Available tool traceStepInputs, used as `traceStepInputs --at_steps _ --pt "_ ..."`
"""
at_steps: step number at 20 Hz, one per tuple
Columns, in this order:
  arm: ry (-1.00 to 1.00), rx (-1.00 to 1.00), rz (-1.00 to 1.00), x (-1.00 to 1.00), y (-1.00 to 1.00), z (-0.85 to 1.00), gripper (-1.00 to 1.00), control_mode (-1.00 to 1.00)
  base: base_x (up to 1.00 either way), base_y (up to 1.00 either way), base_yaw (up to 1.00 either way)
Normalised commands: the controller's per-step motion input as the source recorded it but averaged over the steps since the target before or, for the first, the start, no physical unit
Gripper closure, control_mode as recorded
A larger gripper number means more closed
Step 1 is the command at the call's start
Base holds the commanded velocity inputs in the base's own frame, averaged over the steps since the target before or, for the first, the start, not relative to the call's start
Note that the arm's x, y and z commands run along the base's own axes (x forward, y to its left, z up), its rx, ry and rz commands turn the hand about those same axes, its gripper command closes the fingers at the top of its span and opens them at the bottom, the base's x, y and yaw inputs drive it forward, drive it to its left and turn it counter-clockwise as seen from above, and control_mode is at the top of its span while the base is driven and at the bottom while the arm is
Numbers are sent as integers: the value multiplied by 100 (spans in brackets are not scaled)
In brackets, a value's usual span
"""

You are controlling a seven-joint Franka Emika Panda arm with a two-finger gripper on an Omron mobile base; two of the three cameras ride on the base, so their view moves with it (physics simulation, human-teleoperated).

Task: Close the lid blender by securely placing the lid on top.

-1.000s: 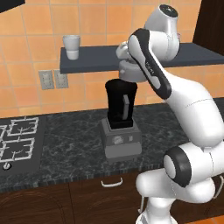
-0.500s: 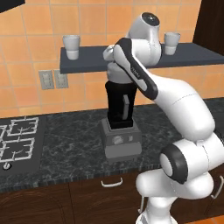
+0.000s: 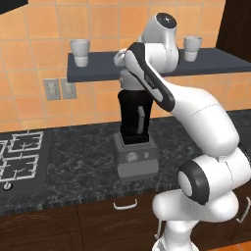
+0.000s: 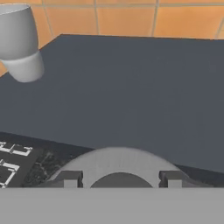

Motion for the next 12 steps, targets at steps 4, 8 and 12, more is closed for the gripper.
traceStepInputs --at_steps 4,8,12 --pt "-22 -5 2 -55 0 -34 100 -100 0 0 0" --pt "-17 -3 0 -41 1 -21 100 -100 0 0 0" --pt "-2 0 0 4 0 7 100 -100 0 0 0"
